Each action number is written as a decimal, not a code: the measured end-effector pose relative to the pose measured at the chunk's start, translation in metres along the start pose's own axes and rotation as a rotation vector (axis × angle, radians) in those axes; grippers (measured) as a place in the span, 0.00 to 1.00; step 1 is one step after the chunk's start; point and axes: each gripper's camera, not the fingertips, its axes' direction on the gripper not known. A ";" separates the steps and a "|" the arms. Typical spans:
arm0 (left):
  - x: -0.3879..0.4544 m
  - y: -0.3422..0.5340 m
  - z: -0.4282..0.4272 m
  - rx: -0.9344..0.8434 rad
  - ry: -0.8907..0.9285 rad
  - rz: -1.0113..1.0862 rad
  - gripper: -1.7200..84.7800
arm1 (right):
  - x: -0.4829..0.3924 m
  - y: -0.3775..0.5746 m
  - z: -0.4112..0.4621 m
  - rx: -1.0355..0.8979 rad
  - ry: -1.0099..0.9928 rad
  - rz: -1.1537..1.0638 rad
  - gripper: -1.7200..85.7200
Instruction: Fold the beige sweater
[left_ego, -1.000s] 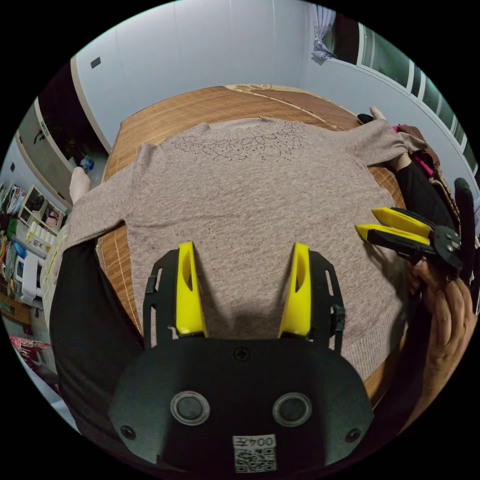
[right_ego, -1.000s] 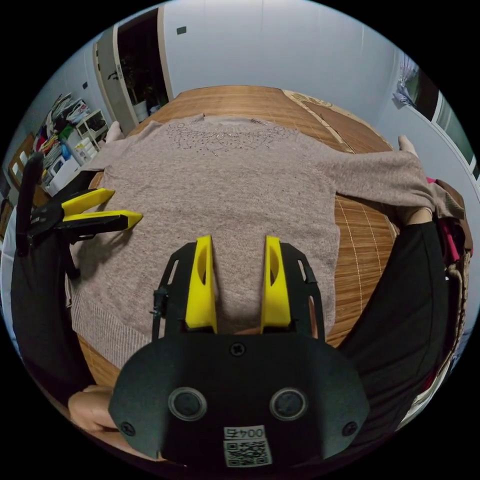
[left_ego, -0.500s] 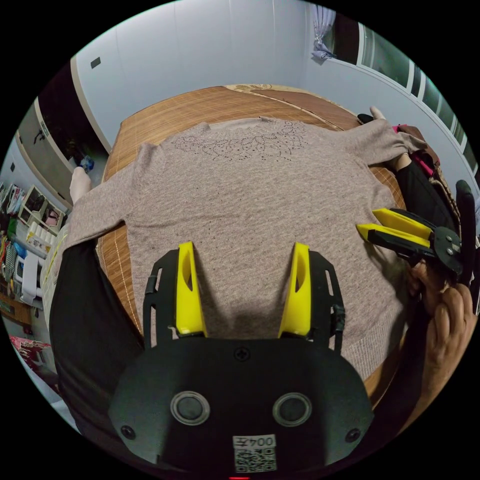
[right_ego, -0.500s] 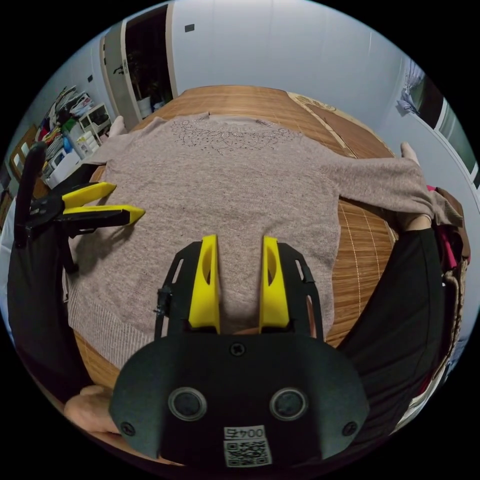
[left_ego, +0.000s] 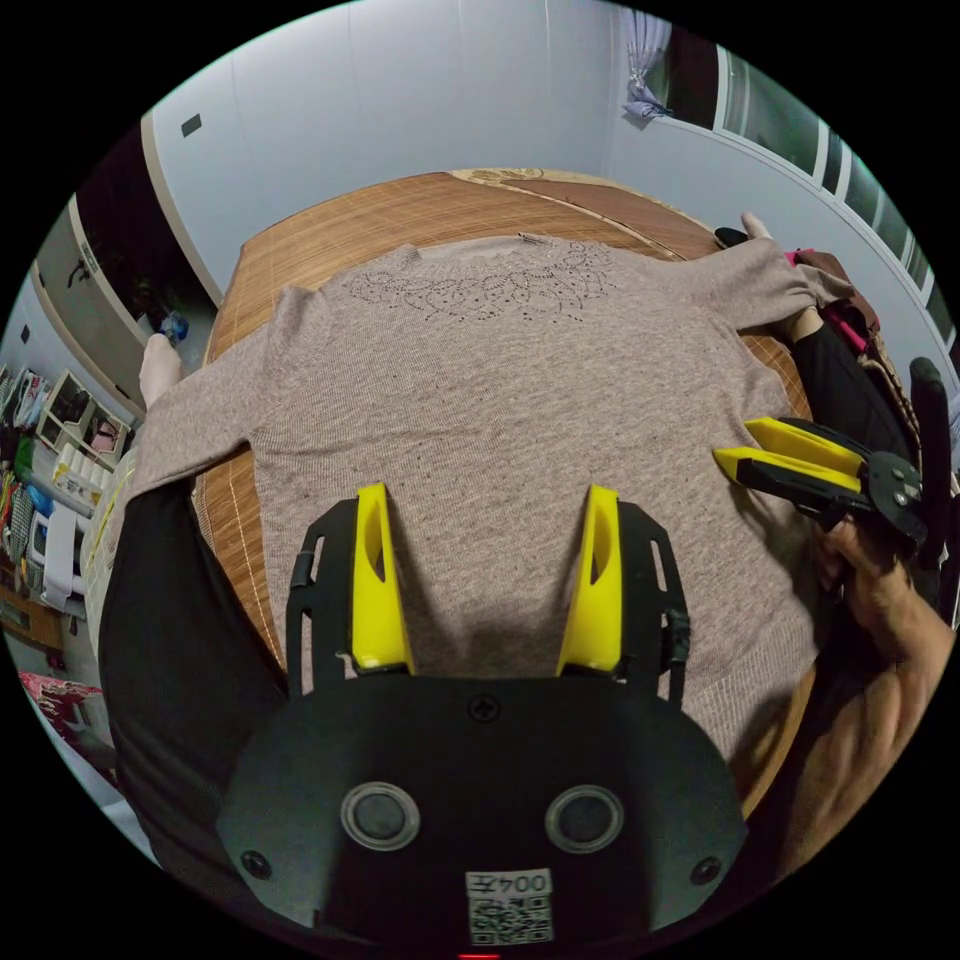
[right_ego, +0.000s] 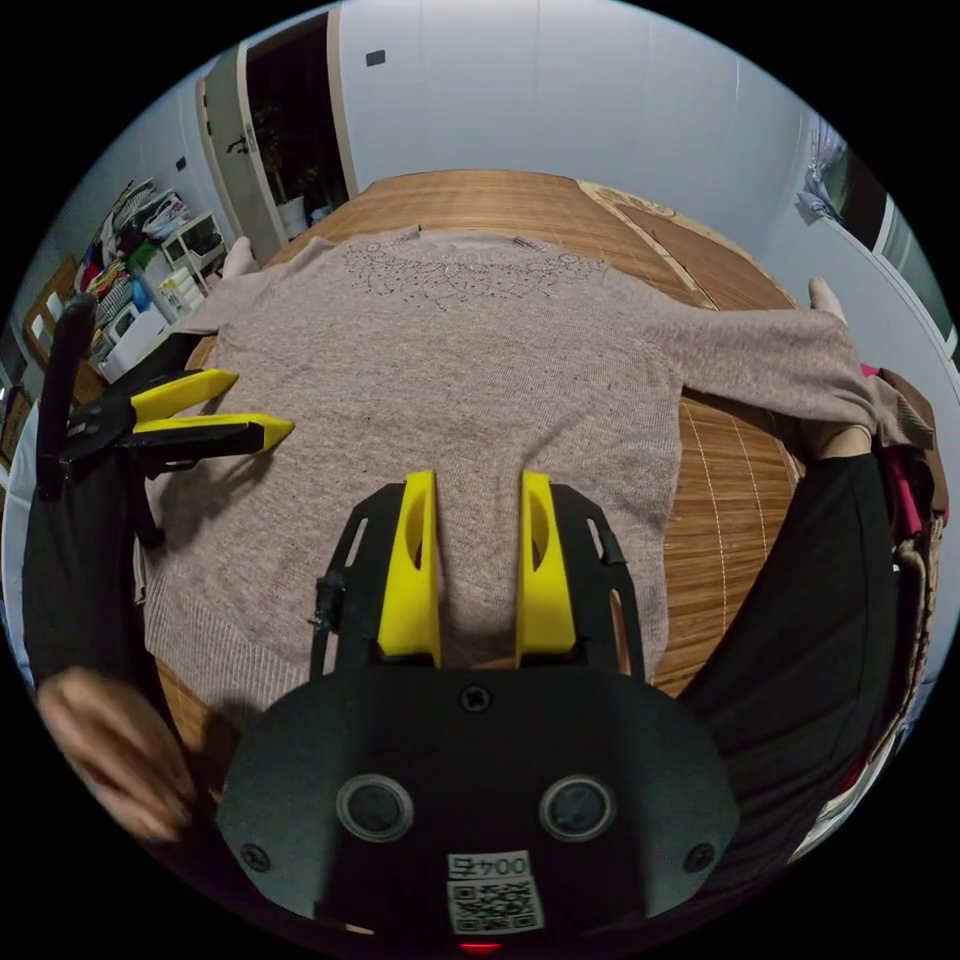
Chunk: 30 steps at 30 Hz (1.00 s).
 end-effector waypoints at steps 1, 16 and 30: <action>0.001 -0.001 0.000 0.000 0.000 0.000 0.31 | 0.000 0.000 -0.001 -0.001 -0.002 -0.002 0.16; 0.016 -0.020 -0.005 -0.005 0.009 0.004 0.31 | -0.010 -0.006 -0.018 -0.002 0.009 -0.010 0.16; 0.031 -0.048 -0.016 -0.005 -0.008 -0.014 0.31 | 0.044 -0.073 -0.064 -0.001 -0.066 -0.011 0.15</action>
